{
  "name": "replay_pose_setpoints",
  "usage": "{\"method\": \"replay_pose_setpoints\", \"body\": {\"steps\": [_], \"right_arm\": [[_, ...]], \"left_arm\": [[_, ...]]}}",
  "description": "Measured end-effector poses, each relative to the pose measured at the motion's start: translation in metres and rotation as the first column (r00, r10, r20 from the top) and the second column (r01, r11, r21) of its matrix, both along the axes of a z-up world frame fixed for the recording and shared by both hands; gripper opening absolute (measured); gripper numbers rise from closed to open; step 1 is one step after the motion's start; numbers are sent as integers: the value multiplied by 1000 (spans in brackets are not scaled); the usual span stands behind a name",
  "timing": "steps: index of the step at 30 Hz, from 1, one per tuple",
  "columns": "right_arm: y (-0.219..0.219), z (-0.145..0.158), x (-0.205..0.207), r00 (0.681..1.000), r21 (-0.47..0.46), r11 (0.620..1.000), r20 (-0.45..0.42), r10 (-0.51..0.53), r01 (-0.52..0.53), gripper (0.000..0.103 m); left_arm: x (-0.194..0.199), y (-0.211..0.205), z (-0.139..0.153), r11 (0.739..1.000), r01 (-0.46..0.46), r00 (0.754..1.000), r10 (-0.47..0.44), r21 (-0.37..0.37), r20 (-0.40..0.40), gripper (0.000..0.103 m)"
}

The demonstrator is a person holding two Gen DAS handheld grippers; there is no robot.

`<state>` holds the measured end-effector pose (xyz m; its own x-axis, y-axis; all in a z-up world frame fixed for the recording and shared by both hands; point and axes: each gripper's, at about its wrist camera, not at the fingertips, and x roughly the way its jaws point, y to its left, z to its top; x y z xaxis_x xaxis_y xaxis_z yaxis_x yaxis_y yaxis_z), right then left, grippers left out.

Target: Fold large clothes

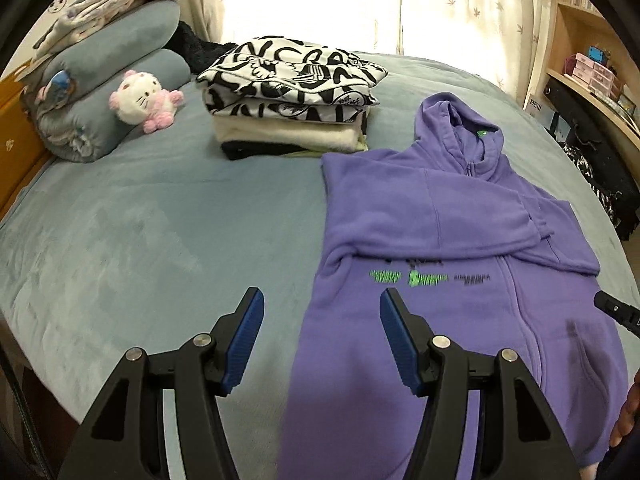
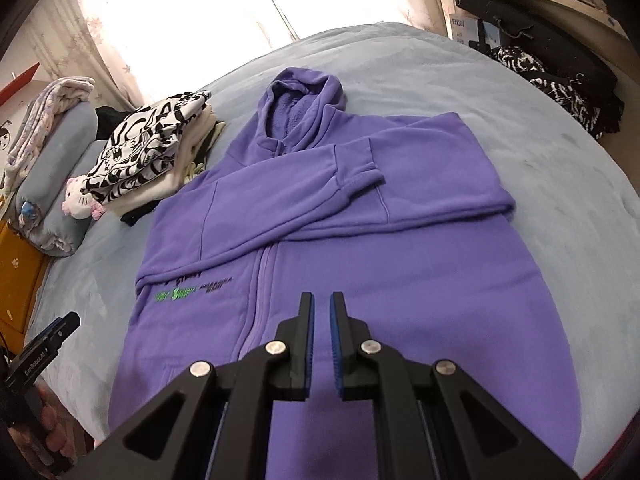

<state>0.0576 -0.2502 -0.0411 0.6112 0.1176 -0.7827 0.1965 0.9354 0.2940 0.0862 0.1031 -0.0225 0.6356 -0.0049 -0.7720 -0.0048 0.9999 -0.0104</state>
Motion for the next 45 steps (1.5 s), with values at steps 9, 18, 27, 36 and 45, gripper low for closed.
{"method": "replay_pose_setpoints", "body": {"steps": [9,18,27,36,45], "right_arm": [[13,5,-42,1000,-13,1000,17,7,-7,7],[26,2,-79,999,-15,999,23,32,-31,8],[12,10,-120,998,-70,995,21,67,-65,10],[-56,-8,-168,1000,-23,1000,-9,-4,4,39],[-110,-39,-200,992,44,993,-60,-107,110,39]], "left_arm": [[-49,14,3,1000,4,1000,-4,-5,9,59],[-93,22,-1,999,36,999,-36,6,-3,60],[-124,34,-30,974,160,978,-178,-162,-109,67],[-141,49,-80,916,231,934,-303,-328,-187,67],[-133,42,-109,906,217,929,-306,-364,-207,67]]}}
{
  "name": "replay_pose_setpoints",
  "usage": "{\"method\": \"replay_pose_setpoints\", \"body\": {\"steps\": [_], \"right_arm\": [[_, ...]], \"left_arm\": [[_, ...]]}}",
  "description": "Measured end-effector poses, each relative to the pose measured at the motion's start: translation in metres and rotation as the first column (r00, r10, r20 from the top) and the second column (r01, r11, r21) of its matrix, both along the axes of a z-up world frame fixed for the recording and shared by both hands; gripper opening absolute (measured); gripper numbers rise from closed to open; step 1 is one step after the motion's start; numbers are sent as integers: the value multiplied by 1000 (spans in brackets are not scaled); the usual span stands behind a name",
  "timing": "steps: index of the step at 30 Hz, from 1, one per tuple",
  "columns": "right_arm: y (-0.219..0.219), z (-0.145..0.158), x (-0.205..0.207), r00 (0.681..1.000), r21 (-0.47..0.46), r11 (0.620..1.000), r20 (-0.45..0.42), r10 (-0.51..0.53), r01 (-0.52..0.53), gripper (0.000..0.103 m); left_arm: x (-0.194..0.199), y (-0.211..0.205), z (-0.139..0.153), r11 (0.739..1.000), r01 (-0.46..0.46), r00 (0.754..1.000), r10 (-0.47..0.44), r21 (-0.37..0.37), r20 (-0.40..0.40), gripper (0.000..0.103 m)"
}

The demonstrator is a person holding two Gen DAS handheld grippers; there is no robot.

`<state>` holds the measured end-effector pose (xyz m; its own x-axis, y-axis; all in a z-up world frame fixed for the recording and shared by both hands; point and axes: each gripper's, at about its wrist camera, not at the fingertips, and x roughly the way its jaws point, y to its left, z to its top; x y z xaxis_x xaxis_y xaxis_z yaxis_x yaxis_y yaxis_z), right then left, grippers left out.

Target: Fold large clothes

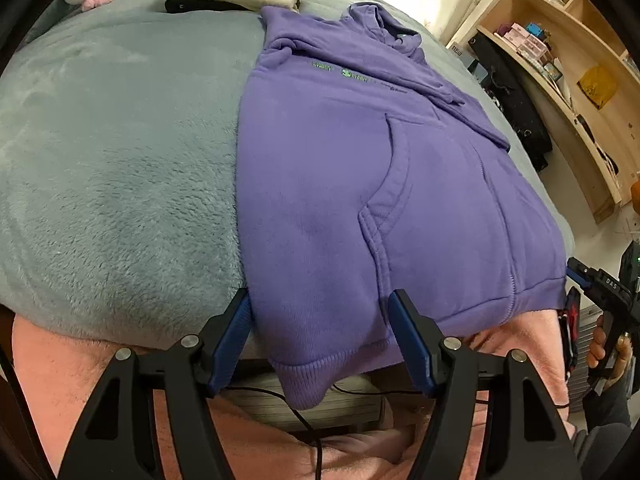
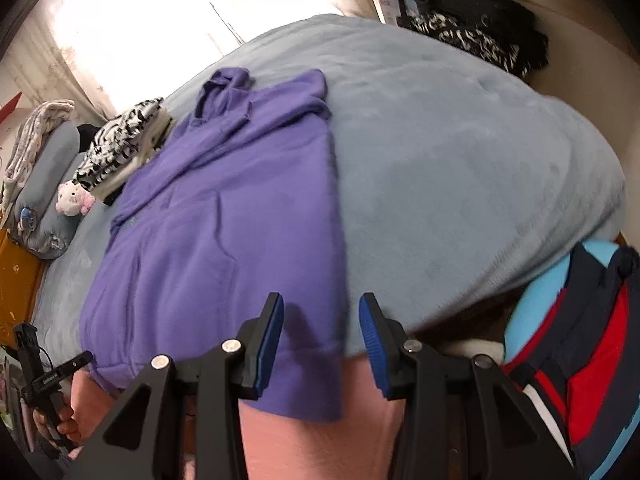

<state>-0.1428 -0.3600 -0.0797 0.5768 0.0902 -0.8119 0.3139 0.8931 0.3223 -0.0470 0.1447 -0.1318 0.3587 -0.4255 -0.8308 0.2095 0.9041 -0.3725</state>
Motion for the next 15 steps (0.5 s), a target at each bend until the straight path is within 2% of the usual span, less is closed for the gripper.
{"method": "replay_pose_setpoints", "body": {"steps": [3,5,10,15], "right_arm": [[-2,-15,-1,999,60,998,-32,20,-18,39],[0,-23,0,998,113,993,-30,48,-44,39],[11,-21,2,991,128,983,-4,136,-134,39],[24,-17,2,973,103,967,16,231,-231,39]], "left_arm": [[1,-4,-2,1000,16,1000,-16,1,-2,72],[2,-6,-3,1000,25,1000,-25,-8,-3,80],[2,-17,-4,999,46,999,-46,11,0,90],[1,-21,-5,998,61,998,-61,21,3,91]]}}
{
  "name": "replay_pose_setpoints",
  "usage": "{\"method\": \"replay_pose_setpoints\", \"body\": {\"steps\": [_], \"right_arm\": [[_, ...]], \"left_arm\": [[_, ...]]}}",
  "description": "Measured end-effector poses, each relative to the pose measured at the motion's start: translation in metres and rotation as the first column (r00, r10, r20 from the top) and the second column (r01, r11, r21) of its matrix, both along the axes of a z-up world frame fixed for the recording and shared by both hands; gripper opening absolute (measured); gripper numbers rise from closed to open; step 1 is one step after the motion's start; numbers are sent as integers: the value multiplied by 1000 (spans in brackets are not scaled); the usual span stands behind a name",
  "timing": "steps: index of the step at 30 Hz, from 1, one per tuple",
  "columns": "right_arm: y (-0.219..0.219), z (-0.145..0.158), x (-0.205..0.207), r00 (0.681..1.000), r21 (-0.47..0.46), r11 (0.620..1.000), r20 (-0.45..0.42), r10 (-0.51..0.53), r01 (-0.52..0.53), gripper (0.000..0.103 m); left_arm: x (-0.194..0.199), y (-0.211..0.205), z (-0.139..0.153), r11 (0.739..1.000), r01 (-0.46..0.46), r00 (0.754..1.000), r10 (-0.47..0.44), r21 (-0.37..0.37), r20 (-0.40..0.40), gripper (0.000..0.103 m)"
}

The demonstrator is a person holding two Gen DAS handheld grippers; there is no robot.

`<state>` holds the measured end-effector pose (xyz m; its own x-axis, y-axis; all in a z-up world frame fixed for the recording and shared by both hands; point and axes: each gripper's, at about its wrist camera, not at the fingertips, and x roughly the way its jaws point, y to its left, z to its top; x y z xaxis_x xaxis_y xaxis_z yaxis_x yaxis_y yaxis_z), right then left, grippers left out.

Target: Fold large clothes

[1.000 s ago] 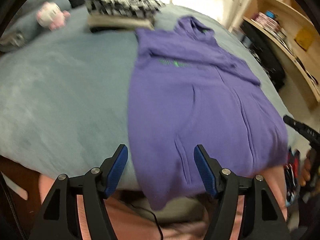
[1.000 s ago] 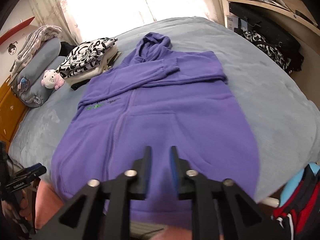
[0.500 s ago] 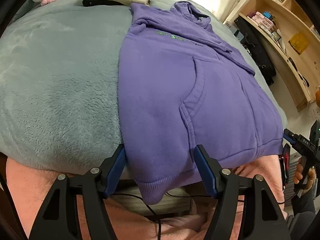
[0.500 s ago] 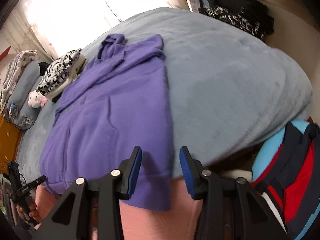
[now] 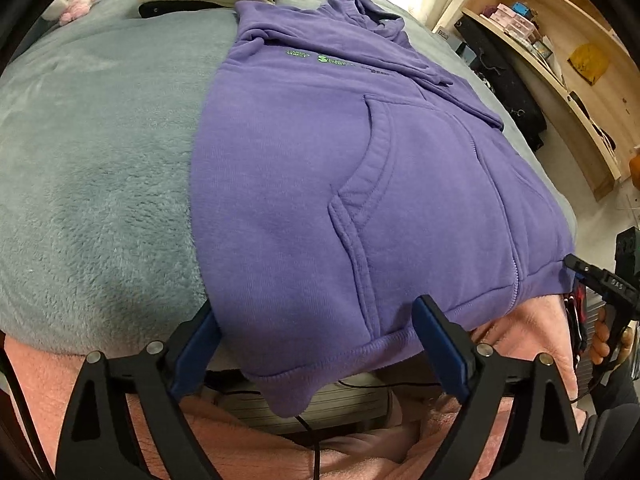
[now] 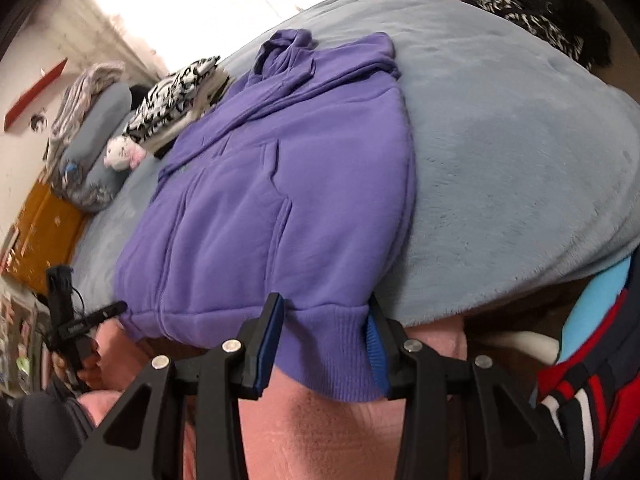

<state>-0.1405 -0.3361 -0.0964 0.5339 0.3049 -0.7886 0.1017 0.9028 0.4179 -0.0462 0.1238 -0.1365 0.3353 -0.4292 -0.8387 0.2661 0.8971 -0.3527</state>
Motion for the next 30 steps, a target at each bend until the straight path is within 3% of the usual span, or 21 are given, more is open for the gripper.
{"method": "replay_pose_setpoints", "body": {"steps": [3,4,5,6,8,9,11,15,18,21,25,30], "right_arm": [[-1,-8,4,1000,8,1000,-10,-1,1,37],[-2,-9,4,1000,7,1000,-10,-2,2,33],[-1,-9,5,1000,-2,1000,-5,-1,1,30],[1,-8,4,1000,-13,1000,-2,2,-2,24],[8,-4,3,1000,-52,998,11,21,-20,19],[10,-2,2,1000,-70,997,14,25,-24,18],[16,5,4,999,-112,993,28,41,-37,16],[25,30,5,994,-139,990,100,45,-31,15],[28,55,11,982,-126,992,182,41,-18,15],[29,81,26,965,-78,997,259,33,-14,14],[26,108,54,942,-6,1000,336,-3,5,14],[8,124,107,926,109,993,367,-87,50,13]], "left_arm": [[1,4,-1,1000,-10,1000,9,-29,-6,91],[0,6,0,999,-17,1000,16,-40,-7,83],[-1,7,0,999,-21,1000,21,-46,-9,64],[-1,9,0,999,-28,1000,28,-41,-11,55],[-1,13,1,997,-35,999,33,-66,-25,25],[-1,16,3,996,-52,998,50,-70,-27,17],[0,21,6,993,-71,996,66,-98,-55,11],[2,17,21,989,-74,996,66,-126,-63,9],[7,11,47,976,-57,998,52,-211,-30,8],[15,8,73,956,-53,998,62,-287,20,8],[34,4,106,911,-63,991,106,-409,83,8],[77,0,136,883,-77,976,162,-463,148,8]]}}
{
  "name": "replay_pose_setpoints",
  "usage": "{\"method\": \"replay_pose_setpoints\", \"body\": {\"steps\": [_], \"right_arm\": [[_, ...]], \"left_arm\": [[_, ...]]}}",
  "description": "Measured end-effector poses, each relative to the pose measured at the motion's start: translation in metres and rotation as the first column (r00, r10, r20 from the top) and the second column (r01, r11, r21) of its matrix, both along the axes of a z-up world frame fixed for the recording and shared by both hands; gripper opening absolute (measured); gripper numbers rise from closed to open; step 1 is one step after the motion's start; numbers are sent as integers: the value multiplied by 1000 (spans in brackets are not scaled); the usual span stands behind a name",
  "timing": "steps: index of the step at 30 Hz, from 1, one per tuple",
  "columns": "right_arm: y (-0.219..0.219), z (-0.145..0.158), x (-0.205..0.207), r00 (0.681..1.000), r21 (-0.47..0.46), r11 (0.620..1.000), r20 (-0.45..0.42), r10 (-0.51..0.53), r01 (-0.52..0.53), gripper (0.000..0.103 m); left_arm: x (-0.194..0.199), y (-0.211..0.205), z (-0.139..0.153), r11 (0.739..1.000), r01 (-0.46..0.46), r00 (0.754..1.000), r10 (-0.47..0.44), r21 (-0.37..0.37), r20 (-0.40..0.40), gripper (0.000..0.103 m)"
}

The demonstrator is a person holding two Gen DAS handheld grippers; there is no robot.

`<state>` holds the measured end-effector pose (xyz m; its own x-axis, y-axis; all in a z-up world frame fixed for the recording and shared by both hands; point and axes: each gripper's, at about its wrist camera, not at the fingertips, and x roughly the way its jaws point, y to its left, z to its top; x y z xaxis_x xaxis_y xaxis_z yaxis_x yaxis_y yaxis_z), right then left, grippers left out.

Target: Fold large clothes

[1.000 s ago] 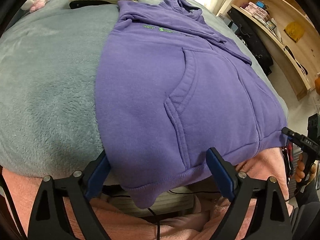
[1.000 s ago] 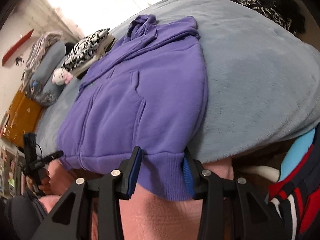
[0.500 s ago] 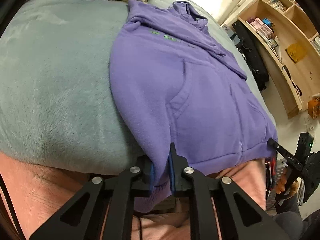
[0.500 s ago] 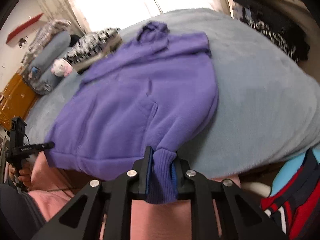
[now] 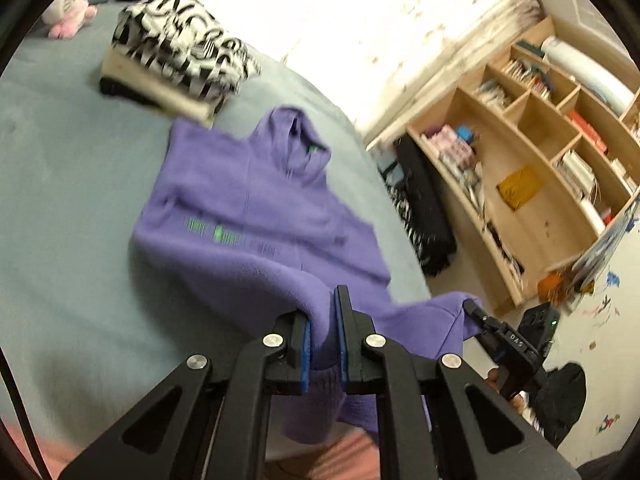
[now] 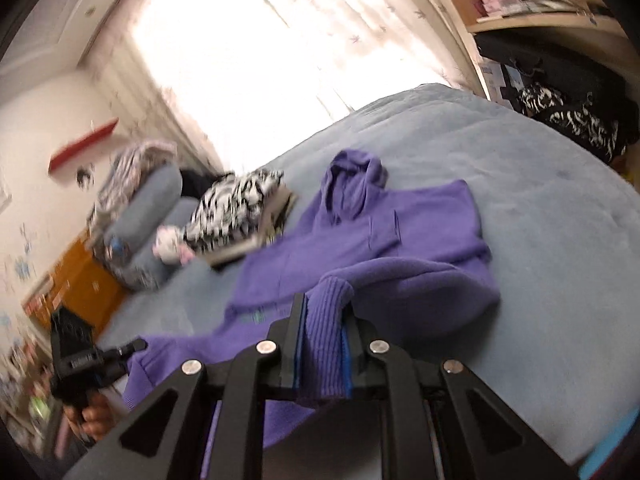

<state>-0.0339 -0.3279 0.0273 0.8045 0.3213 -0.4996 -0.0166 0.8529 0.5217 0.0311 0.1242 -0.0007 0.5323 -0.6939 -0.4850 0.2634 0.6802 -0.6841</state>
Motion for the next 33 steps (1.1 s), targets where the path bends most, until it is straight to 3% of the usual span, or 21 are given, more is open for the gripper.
{"method": "replay_pose_setpoints", "body": {"steps": [8,12,15,18,20,23,27,33], "right_arm": [[-41,-11,96,992,130,984,-45,-114,119,14],[-53,-25,142,983,120,978,-85,-161,170,18],[-59,-40,176,971,75,975,-138,-196,208,23],[-64,-53,196,968,93,976,-177,-177,196,29],[-67,-60,205,967,93,978,-196,-165,186,35],[-69,-69,209,964,46,983,-210,-165,179,40],[-72,-82,216,955,-26,986,-245,-166,165,40],[-71,-100,245,943,-181,977,-290,-161,111,40]], "left_arm": [[90,-3,24,995,-88,995,85,47,47,7],[150,-7,9,983,-165,986,165,80,15,7],[194,-11,-15,978,-181,981,187,102,-51,9],[225,-18,-41,979,-169,974,184,112,-133,21],[238,-21,-54,975,-179,967,199,135,-158,35],[248,-24,-63,972,-169,970,193,162,-150,48],[254,-30,-67,961,-128,980,161,244,-117,50],[281,-35,-90,903,-60,986,120,425,-115,50]]}}
